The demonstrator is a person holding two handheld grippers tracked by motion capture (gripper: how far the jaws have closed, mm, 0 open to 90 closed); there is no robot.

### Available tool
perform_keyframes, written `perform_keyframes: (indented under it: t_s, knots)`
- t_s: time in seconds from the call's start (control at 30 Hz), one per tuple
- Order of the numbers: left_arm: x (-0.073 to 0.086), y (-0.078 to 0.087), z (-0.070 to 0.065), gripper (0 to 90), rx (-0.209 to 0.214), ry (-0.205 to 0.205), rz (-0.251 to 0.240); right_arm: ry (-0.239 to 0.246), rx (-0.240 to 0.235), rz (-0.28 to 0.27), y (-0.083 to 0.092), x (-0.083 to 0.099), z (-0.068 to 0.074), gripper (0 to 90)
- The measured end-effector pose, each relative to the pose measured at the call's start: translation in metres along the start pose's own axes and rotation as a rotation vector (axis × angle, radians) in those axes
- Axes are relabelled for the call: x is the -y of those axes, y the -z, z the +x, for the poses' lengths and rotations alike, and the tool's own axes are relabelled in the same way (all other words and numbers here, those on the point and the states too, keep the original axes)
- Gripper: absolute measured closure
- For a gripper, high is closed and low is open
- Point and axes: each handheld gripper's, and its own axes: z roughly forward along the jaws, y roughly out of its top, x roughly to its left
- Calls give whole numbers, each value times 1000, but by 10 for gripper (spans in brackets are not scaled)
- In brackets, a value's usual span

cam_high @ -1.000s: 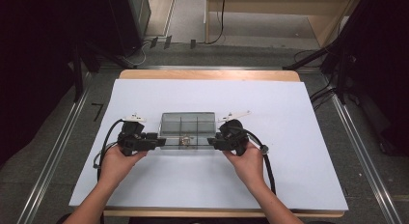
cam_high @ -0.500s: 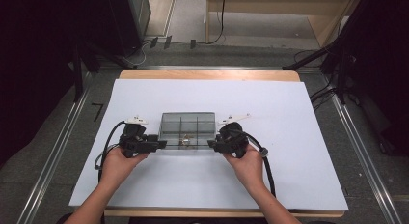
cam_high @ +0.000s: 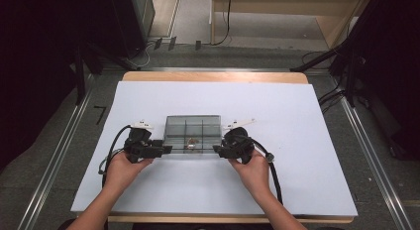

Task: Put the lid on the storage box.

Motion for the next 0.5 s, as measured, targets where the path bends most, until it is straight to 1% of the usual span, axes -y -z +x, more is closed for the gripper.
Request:
perform_keyframes:
  t_s: [0.17, 0.3, 0.5]
  knots:
    - [1, -1, 0, 514, 0, 2, 0, 5, 7, 3, -1, 0, 0, 592]
    - [2, -2, 0, 513, -5, 0, -3, -2, 7, 8, -1, 1, -1, 588]
    - [3, -4, 0, 513, -5, 4, 7, -3, 15, 12, -2, 3, -1, 584]
